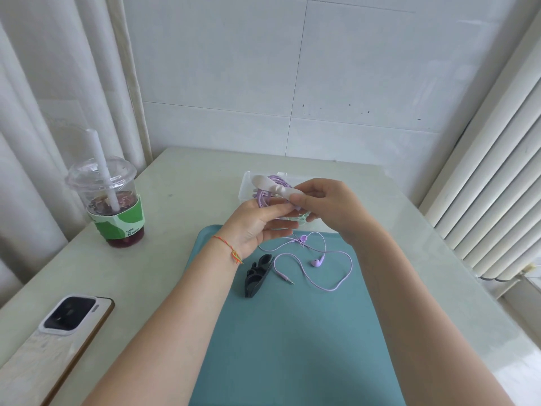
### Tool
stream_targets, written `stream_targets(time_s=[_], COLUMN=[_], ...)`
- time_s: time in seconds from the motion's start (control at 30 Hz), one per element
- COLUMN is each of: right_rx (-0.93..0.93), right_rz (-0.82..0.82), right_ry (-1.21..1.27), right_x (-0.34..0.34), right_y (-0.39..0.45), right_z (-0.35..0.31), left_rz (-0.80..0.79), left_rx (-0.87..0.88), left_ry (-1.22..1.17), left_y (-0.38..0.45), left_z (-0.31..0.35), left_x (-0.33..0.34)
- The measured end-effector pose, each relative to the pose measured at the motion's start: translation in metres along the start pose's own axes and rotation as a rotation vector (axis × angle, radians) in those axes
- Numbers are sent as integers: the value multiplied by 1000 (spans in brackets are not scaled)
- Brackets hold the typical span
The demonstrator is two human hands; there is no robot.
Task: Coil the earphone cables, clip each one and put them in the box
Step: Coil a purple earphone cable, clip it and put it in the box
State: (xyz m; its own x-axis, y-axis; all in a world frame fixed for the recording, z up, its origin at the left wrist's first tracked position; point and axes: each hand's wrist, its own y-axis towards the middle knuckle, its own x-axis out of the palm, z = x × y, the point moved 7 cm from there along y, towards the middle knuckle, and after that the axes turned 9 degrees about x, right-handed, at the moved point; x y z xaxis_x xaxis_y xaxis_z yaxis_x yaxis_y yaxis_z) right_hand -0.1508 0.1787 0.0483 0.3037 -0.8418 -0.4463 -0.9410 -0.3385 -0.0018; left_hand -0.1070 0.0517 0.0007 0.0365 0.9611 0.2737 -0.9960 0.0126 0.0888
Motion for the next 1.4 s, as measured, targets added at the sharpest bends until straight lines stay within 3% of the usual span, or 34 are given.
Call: stream_targets(time_s=[0.43,0.63,0.8,0.97,1.23,1.4], right_rx=[48,39,32,-9,-11,-5], right_rz=[-78,-30,21,60,136,90], right_ry=[-8,-7,-7,43,68,15], right_x=[-6,-10,-21,-24,-20,-27], right_y=[-6,-4,-1,-1,0,3], right_z=[1,1,2,-2,-1,1], left_rz=[7,-76,129,123,115,27], left_rx=[1,-19,99,127,38,-58], left_ry=[182,256,107,211,216,266], left_y=[0,-2,7,8,6,2], left_z=[-1,-5,5,1,-16,-9], left_x=[-5,-2,-24,-23,-7,-12])
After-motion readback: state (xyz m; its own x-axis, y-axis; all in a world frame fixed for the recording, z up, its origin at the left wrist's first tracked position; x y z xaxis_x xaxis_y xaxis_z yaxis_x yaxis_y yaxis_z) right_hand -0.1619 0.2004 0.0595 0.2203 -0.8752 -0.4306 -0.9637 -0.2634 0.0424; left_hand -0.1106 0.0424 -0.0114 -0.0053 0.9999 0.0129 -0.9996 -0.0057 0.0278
